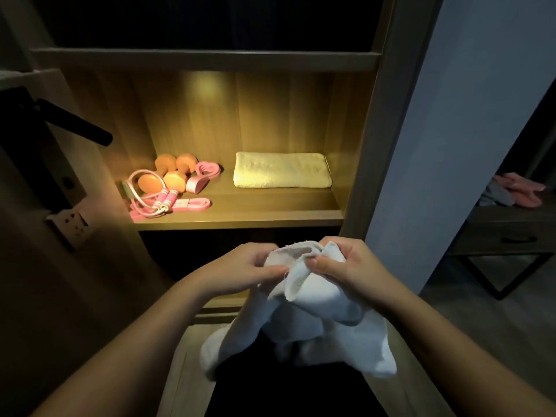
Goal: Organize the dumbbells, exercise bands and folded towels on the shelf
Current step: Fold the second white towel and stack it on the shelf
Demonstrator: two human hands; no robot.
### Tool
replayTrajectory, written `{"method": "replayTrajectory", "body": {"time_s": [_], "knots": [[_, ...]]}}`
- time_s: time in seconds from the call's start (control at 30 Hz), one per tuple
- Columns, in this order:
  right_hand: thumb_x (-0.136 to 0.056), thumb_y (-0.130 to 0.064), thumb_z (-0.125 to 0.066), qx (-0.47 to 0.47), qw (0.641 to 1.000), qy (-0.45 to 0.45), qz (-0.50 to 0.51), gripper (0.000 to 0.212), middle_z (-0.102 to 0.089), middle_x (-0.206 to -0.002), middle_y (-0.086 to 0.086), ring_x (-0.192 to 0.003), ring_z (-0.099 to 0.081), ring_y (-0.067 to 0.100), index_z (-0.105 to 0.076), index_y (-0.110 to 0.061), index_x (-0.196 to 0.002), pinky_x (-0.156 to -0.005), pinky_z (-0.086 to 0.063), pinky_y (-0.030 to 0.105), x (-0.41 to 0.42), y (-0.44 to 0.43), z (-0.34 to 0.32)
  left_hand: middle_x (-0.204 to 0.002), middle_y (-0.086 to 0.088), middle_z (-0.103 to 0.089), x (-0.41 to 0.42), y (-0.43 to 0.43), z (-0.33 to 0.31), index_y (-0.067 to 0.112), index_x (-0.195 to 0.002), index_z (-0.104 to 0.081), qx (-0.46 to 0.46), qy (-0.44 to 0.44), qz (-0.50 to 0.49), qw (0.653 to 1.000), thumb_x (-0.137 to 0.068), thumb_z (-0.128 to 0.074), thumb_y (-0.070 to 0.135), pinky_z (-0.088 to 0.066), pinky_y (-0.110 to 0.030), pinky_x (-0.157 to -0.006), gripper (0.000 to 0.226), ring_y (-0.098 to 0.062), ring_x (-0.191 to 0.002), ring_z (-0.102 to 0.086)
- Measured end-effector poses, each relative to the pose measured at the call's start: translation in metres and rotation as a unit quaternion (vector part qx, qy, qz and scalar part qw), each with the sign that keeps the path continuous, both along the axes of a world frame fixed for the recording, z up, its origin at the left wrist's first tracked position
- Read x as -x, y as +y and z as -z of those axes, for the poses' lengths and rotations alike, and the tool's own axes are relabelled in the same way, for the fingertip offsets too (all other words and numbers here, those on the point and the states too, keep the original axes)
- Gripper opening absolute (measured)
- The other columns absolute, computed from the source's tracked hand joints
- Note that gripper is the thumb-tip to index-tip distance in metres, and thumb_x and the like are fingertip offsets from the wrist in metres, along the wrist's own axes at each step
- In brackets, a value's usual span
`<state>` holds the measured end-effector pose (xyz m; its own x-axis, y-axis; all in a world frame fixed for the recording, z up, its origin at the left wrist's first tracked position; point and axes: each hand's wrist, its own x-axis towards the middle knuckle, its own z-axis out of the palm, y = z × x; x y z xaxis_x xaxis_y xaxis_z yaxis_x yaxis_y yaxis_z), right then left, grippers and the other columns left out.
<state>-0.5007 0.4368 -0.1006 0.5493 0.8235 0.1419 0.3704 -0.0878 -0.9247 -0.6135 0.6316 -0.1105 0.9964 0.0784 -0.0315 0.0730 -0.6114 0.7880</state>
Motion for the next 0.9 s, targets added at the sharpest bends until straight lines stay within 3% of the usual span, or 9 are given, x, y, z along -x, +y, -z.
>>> {"method": "replayTrajectory", "body": {"time_s": [0.13, 0.2, 0.27, 0.4, 0.47, 0.6, 0.7, 0.8, 0.9], "knots": [[-0.081, -0.029, -0.069, -0.024, 0.999, 0.042, 0.0, 0.013, -0.064, -0.07, -0.006, -0.067, -0.059, 0.005, -0.067, -0.018, -0.075, -0.059, -0.044, 0.016, -0.005, -0.007, 0.007, -0.084, 0.0, -0.066, 0.013, 0.017, 0.03, 0.019, -0.089, -0.069, -0.022, 0.032, -0.021, 0.999, -0.066, -0.059, 0.077, -0.051, -0.029, -0.071, 0.064, -0.013, -0.079, -0.063], [-0.076, -0.035, -0.069, 0.008, 0.997, 0.081, -0.018, 0.028, -0.064, -0.072, -0.002, -0.067, -0.059, 0.008, -0.066, -0.007, -0.08, -0.059, -0.044, 0.017, -0.009, -0.012, 0.007, -0.072, 0.012, -0.06, 0.018, 0.022, 0.035, 0.029, -0.076, -0.064, -0.023, -0.001, -0.052, 0.998, -0.067, -0.059, 0.078, -0.047, -0.026, -0.064, 0.05, -0.006, -0.069, -0.058], [-0.072, -0.043, -0.071, 0.128, 0.987, 0.085, -0.052, 0.047, -0.064, -0.077, 0.003, -0.071, -0.061, 0.013, -0.062, 0.001, -0.087, -0.063, -0.047, 0.023, -0.017, -0.018, 0.002, -0.064, 0.015, -0.053, 0.019, 0.021, 0.031, 0.032, -0.065, -0.057, -0.015, -0.031, -0.073, 0.997, -0.074, -0.057, 0.069, -0.039, -0.025, -0.06, 0.038, -0.001, -0.062, -0.05], [-0.079, -0.047, -0.072, 0.397, 0.903, -0.047, -0.156, 0.034, -0.07, -0.101, -0.009, -0.097, -0.065, 0.01, -0.068, -0.025, -0.104, -0.095, -0.053, 0.038, -0.025, -0.023, 0.007, -0.066, 0.012, -0.052, 0.022, 0.002, 0.02, 0.026, -0.068, -0.057, -0.002, 0.001, -0.015, 1.0, -0.084, -0.057, 0.056, -0.037, -0.021, -0.06, 0.034, 0.0, -0.063, -0.049], [-0.084, -0.04, -0.07, 0.402, 0.9, -0.068, -0.153, 0.035, -0.063, -0.113, -0.014, -0.105, -0.059, 0.009, -0.062, -0.032, -0.117, -0.099, -0.05, 0.038, -0.021, -0.023, 0.014, -0.073, 0.011, -0.056, 0.023, -0.012, 0.023, 0.021, -0.076, -0.061, -0.022, 0.046, 0.011, 0.999, -0.092, -0.059, 0.044, -0.039, -0.022, -0.063, 0.028, -0.001, -0.066, -0.052], [-0.089, -0.031, -0.065, 0.306, 0.94, -0.081, -0.127, 0.049, -0.053, -0.127, -0.019, -0.111, -0.05, -0.002, -0.052, -0.034, -0.136, -0.097, -0.043, 0.021, 0.0, -0.023, 0.026, -0.072, 0.015, -0.06, 0.023, -0.038, 0.043, 0.034, -0.074, -0.062, -0.022, 0.066, 0.011, 0.998, -0.092, -0.062, 0.036, -0.041, -0.023, -0.066, 0.019, 0.001, -0.07, -0.055], [-0.089, -0.03, -0.064, 0.282, 0.942, -0.119, -0.134, 0.039, -0.06, -0.107, -0.023, -0.093, -0.054, -0.011, -0.059, -0.034, -0.127, -0.081, -0.039, 0.009, 0.023, -0.022, 0.055, -0.072, 0.016, -0.062, 0.027, -0.051, 0.059, 0.035, -0.075, -0.065, 0.015, 0.047, 0.007, 0.999, -0.091, -0.065, 0.033, -0.041, -0.022, -0.066, 0.016, 0.002, -0.071, -0.055], [-0.089, -0.033, -0.063, 0.284, 0.945, -0.11, -0.12, 0.014, -0.066, -0.088, -0.008, -0.078, -0.056, 0.004, -0.066, -0.023, -0.098, -0.07, -0.042, 0.022, 0.035, -0.025, 0.086, -0.075, 0.011, -0.061, 0.036, -0.055, 0.078, 0.021, -0.083, -0.066, 0.013, 0.049, 0.024, 0.998, -0.092, -0.062, 0.035, -0.039, -0.022, -0.064, 0.017, 0.0, -0.071, -0.052], [-0.087, -0.037, -0.063, 0.323, 0.932, -0.086, -0.14, 0.015, -0.065, -0.08, -0.006, -0.077, -0.056, 0.01, -0.063, -0.023, -0.082, -0.074, -0.045, 0.033, 0.04, -0.031, 0.108, -0.081, 0.006, -0.062, 0.05, -0.042, 0.099, 0.021, -0.087, -0.062, -0.123, 0.103, 0.07, 0.985, -0.092, -0.059, 0.046, -0.038, -0.025, -0.064, 0.025, -0.005, -0.074, -0.051]]}}
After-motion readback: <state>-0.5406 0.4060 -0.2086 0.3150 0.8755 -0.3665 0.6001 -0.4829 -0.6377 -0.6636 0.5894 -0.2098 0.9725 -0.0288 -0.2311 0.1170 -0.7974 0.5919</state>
